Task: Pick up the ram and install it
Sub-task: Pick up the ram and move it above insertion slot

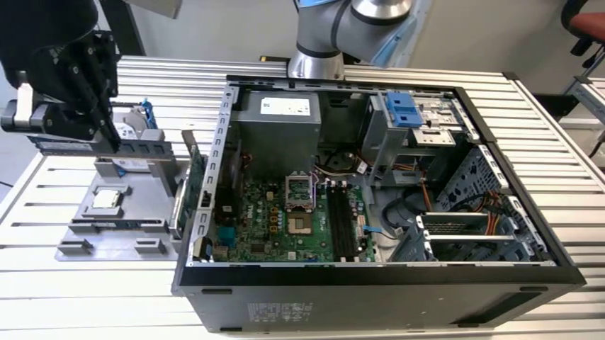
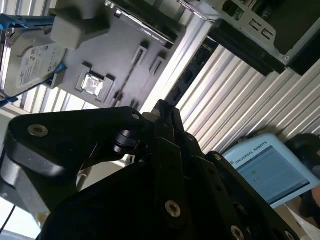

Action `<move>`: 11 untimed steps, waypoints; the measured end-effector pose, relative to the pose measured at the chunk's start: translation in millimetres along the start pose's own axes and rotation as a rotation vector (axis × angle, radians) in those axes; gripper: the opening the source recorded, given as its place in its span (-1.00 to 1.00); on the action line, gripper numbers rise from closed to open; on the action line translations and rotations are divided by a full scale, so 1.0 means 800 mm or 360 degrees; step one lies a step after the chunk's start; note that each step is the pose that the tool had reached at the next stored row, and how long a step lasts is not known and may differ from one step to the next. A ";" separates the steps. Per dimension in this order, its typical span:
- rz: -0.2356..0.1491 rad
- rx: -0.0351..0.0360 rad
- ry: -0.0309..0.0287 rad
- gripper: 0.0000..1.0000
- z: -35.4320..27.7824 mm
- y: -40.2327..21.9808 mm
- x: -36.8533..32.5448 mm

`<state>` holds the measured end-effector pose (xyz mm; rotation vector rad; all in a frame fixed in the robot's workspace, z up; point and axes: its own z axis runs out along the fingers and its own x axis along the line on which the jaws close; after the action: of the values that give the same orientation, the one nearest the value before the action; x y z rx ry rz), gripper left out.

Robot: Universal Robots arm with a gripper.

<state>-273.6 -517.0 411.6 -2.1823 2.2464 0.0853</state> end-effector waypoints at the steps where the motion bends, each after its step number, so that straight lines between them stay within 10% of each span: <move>1: 0.0000 -0.0001 0.00000 -1.00 -0.0001 -0.0030 -0.0001; 11: 0.0000 -0.0009 0.00002 -1.00 -0.0011 -0.0337 -0.0010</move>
<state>-246.6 -516.9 411.6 -2.1848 2.2493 0.0915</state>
